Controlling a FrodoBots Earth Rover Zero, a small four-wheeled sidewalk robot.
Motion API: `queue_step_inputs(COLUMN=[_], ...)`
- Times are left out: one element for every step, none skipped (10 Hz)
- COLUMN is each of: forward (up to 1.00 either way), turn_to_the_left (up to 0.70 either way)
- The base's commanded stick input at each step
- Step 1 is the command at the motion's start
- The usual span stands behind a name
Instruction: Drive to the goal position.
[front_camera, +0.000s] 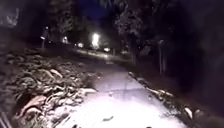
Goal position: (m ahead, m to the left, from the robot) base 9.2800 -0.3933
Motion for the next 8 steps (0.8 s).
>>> queue_step_inputs(forward=[0.30,0.30,0.30,0.30,0.30,0.30,0.30,0.30], turn_to_the_left=[0.00,0.00,0.00,0.00,0.00,0.00,0.00,0.00])
